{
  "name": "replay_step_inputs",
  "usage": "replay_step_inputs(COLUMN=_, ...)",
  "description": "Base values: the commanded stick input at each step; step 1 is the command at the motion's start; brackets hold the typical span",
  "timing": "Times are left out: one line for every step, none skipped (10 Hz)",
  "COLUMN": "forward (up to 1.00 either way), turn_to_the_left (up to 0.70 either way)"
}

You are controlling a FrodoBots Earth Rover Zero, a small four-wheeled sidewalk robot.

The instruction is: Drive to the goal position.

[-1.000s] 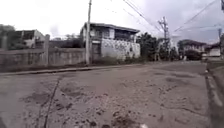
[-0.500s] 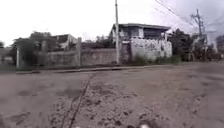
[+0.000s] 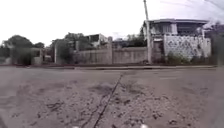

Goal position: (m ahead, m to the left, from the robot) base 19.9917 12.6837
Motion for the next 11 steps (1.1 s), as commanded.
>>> replay_step_inputs(forward=0.0, turn_to_the_left=0.85)
replay_step_inputs(forward=0.0, turn_to_the_left=0.85)
replay_step_inputs(forward=0.0, turn_to_the_left=0.85)
replay_step_inputs(forward=0.0, turn_to_the_left=0.85)
replay_step_inputs(forward=0.0, turn_to_the_left=0.85)
replay_step_inputs(forward=0.0, turn_to_the_left=0.85)
replay_step_inputs(forward=0.0, turn_to_the_left=0.85)
replay_step_inputs(forward=0.0, turn_to_the_left=0.85)
replay_step_inputs(forward=0.0, turn_to_the_left=0.85)
replay_step_inputs(forward=0.0, turn_to_the_left=0.85)
replay_step_inputs(forward=0.0, turn_to_the_left=0.46)
